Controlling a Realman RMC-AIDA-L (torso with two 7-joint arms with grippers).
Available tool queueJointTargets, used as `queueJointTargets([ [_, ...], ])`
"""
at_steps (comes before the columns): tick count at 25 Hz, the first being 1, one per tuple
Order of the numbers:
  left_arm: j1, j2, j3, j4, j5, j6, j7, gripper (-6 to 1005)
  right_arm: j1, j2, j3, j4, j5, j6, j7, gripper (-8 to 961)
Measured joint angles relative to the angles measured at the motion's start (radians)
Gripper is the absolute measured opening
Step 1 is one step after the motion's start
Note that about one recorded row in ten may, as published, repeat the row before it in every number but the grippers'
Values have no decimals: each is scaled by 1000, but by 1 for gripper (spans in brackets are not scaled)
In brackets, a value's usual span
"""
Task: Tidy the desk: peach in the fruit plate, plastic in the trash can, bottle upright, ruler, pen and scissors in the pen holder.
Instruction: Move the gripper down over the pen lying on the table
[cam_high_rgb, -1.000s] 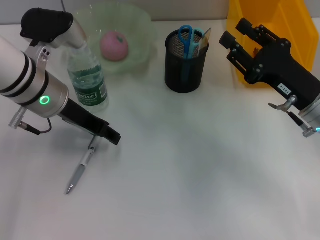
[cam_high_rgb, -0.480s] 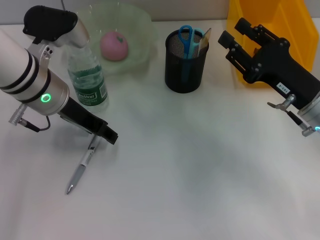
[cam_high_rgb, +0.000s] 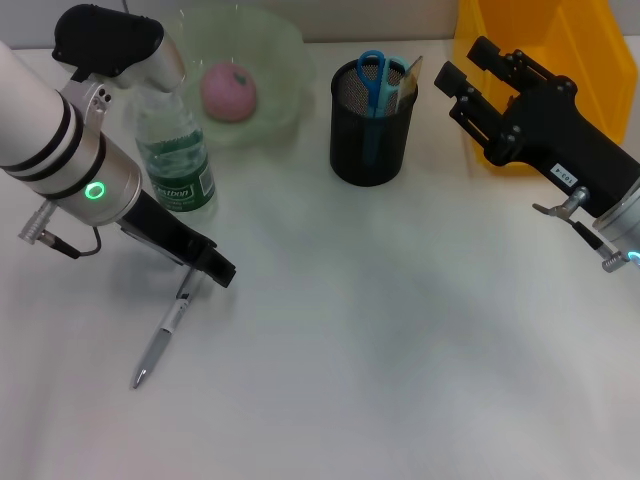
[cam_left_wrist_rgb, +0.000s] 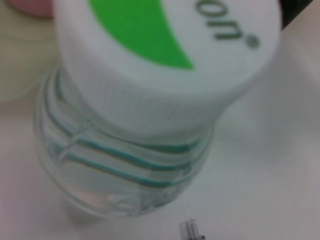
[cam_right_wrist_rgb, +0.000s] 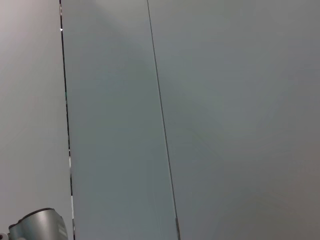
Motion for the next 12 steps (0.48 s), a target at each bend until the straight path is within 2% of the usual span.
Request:
queueJointTargets([
  [12,-7,-1,2,-15,12,-6,0,621,0,0,0,2,0,0,0,503],
])
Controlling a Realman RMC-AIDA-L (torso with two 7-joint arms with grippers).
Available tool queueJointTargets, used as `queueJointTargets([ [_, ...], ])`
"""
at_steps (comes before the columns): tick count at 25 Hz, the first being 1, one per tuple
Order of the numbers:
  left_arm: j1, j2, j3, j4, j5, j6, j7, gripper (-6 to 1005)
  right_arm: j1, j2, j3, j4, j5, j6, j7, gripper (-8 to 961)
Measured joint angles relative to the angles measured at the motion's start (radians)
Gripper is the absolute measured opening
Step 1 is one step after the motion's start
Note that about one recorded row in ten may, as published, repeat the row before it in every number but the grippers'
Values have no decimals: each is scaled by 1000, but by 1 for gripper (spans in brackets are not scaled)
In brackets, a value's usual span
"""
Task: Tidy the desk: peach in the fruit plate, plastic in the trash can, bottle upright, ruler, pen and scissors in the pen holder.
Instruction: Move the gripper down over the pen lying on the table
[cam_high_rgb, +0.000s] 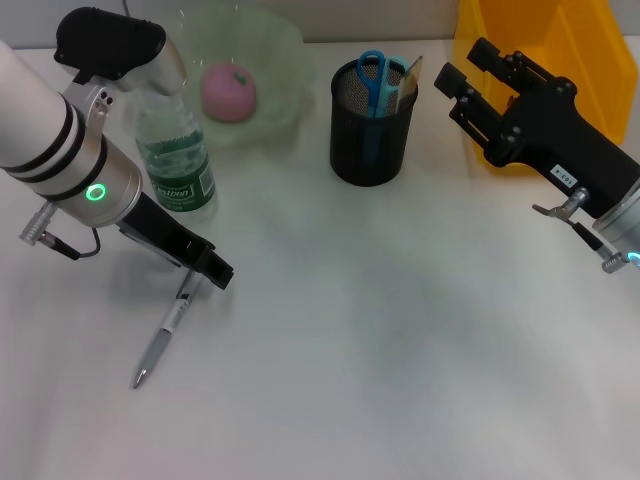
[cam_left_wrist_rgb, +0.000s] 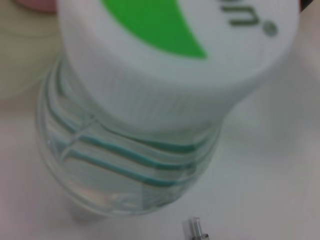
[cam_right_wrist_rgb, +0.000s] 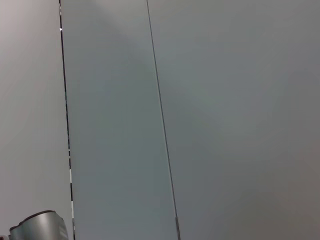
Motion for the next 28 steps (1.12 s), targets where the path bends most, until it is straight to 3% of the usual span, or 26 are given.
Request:
queueJointTargets([
  [28,-11,0,1,-37,3,-6,1,611,0,0,0,21,0,-8,0,503],
])
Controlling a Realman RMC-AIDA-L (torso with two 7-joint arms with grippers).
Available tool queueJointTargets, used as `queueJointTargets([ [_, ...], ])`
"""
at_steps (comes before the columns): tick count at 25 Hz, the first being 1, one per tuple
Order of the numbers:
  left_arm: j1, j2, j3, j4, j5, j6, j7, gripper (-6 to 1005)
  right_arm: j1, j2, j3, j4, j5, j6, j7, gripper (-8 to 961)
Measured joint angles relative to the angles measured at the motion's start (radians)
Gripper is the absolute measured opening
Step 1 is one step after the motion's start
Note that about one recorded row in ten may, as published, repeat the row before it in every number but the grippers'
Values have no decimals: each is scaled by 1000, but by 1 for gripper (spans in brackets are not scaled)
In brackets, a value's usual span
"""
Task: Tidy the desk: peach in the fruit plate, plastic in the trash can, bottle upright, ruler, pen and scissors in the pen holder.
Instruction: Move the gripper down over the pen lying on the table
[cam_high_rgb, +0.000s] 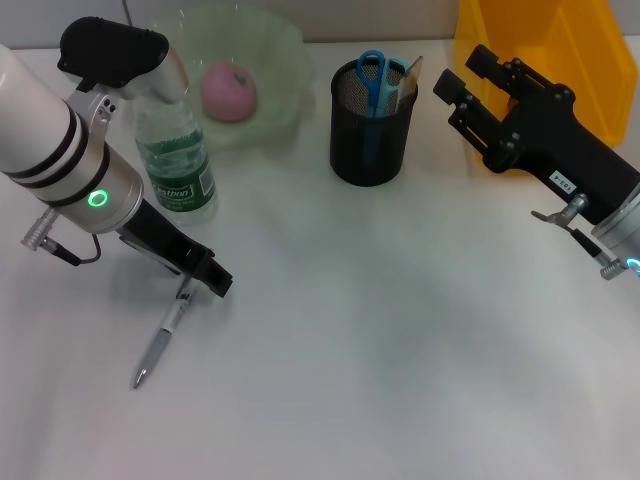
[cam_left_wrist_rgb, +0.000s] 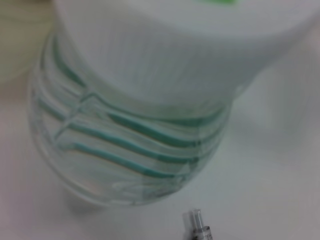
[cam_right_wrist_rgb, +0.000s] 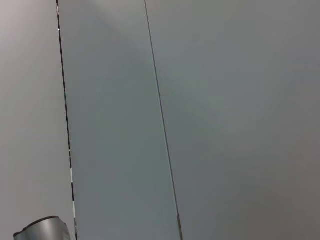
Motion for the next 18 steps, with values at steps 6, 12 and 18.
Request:
queueJointTargets([
  [6,0,0,0,-3,2,0,1,608,0,0,0,3,0,-6,1,503],
  [12,0,0,0,-6,3,-2,1,606,0,0,0,2,0,-6,1,502],
  [18,-1,0,0,-11,3,-2,0,604,1,0,0,-1,0,-3,1,503],
])
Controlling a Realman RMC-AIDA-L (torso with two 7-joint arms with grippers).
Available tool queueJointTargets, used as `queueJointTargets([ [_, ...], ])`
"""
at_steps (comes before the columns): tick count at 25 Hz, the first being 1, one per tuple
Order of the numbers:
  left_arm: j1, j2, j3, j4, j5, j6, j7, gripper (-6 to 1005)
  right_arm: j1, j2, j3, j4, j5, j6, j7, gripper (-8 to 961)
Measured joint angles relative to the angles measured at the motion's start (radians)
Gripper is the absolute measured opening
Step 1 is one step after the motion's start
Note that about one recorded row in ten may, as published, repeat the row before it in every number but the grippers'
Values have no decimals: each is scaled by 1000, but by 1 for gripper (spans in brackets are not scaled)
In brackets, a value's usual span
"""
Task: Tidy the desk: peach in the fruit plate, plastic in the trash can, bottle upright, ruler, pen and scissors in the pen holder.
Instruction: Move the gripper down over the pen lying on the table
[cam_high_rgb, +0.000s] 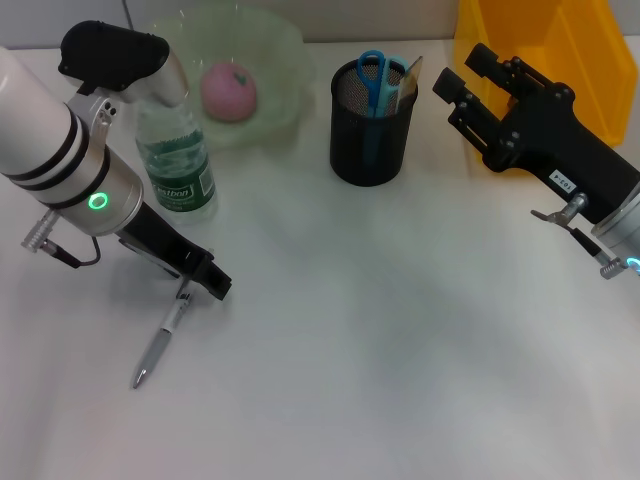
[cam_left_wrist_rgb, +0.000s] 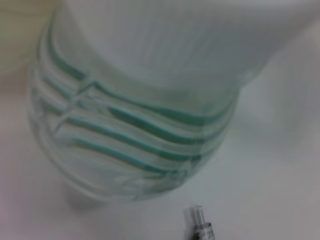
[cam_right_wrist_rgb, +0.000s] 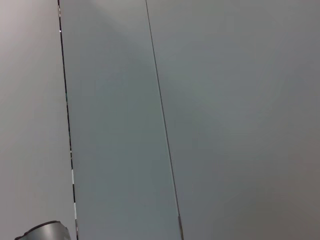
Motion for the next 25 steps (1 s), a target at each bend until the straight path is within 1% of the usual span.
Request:
queueJointTargets([
  [17,-12,0,9,-6,12,-1,8,597,10,0,0,-1,0,4,0,504],
  [25,-12,0,11,-13,12,-2,8,548,14,0,0,2,0,5,0,504],
])
